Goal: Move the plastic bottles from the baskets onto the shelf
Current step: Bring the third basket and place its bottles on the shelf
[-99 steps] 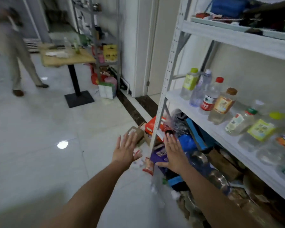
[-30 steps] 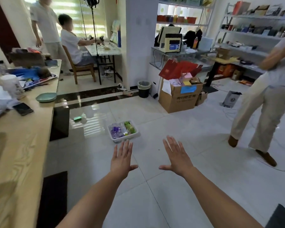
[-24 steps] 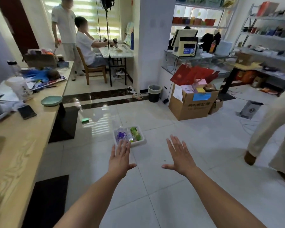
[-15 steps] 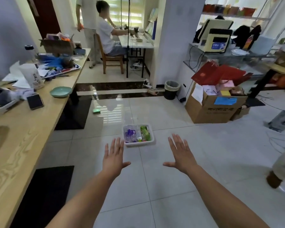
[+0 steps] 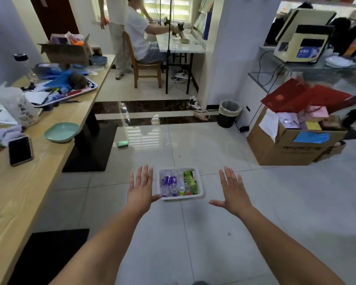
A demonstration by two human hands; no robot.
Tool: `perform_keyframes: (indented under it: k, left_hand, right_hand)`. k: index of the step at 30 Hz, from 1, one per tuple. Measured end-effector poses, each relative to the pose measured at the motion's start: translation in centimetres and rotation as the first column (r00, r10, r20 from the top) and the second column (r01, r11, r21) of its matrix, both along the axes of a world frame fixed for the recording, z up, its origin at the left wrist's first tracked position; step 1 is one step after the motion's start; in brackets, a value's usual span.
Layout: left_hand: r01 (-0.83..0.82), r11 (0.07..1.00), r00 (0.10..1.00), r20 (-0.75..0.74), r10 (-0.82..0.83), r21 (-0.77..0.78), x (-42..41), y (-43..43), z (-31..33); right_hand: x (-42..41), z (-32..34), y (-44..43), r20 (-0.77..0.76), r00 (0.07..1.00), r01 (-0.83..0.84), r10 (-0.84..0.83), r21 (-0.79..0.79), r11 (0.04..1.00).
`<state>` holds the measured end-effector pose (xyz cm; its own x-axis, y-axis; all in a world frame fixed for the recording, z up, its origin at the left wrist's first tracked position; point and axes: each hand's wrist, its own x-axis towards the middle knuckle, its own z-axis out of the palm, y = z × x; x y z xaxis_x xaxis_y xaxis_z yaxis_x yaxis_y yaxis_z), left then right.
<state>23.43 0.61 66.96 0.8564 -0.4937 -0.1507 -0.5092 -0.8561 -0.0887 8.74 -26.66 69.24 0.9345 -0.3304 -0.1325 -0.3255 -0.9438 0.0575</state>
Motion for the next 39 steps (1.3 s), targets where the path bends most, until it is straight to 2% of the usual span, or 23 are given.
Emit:
perform_keyframes:
  k: [6, 11, 18, 22, 28, 31, 36, 39]
  left_hand:
    - [-0.017, 1.0, 0.999, -0.049, 0.018, 0.027, 7.6, -4.6, -1.8]
    - [-0.053, 0.997, 0.995, -0.086, 0.057, 0.053, 14.1, -9.0, -4.6]
    - [-0.101, 0.99, 0.984, -0.14, 0.114, 0.095, 24.4, -14.8, -12.1]
    - [-0.099, 0.98, 0.97, -0.201, 0.133, 0.173, 28.1, -16.1, -22.0]
    - [-0.02, 0.968, 0.96, -0.264, 0.088, 0.248, 30.8, -16.7, -41.1]
    - [0.011, 0.959, 0.955, -0.287, 0.074, 0.282, 32.1, -16.3, -49.9]
    - [-0.223, 0.962, 0.871, -0.411, 0.268, 0.155, 34.7, -16.4, -61.3]
    - [-0.25, 0.962, 0.819, -0.508, 0.269, 0.107, 36.1, -17.6, -65.4]
  right_hand:
    - [7.5, -1.3, -6.2, 0.002, 0.999, 0.031, -0.032, 0.051, 0.998]
    - [14.8, -4.3, -11.8, -0.027, 1.0, -0.009, 0.011, 0.084, 0.996]
    - [25.3, -12.7, -19.4, -0.228, 0.969, -0.077, 0.098, 0.098, 0.992]
    - [28.0, -23.1, -21.7, -0.266, 0.96, -0.041, 0.087, 0.176, 0.983]
    - [29.4, -43.3, -22.9, -0.336, 0.936, -0.027, 0.107, 0.235, 0.972]
    - [30.8, -52.3, -23.4, -0.332, 0.943, 0.057, 0.033, 0.259, 0.964]
    - [34.1, -63.1, -25.0, -0.289, 0.93, 0.327, -0.227, 0.368, 0.871]
    - [35.8, -67.2, -26.2, -0.307, 0.908, 0.392, -0.284, 0.389, 0.833]
